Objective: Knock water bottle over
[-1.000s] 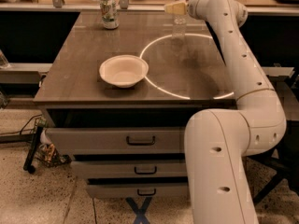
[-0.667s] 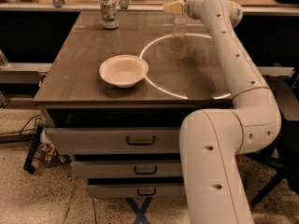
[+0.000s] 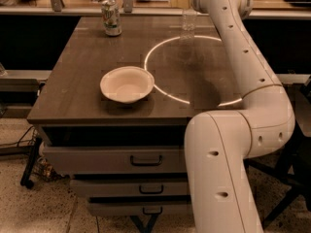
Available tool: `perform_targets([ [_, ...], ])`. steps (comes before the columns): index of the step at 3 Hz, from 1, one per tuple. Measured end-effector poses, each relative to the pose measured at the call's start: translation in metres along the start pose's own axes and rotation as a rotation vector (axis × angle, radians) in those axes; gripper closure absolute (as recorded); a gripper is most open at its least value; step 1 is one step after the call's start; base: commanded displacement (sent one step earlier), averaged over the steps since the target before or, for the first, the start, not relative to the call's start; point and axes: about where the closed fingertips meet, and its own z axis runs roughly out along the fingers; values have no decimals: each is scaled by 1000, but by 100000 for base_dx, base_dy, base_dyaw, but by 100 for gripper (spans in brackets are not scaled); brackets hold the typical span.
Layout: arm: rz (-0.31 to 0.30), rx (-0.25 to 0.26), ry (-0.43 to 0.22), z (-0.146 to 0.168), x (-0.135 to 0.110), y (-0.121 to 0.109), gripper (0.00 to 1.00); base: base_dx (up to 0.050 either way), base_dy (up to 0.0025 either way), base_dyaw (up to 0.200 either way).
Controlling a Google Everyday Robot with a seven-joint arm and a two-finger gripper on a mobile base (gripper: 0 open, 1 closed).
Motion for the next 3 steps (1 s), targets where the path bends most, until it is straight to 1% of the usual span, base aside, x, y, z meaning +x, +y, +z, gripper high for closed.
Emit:
perform_targets([
  [1, 0, 0, 0, 0, 0, 0, 0, 0, 0, 0],
  [2, 1, -19, 5, 5, 7, 8, 18, 0, 0, 0],
  [3, 4, -37, 4, 10, 12, 14, 49, 0, 0, 0],
])
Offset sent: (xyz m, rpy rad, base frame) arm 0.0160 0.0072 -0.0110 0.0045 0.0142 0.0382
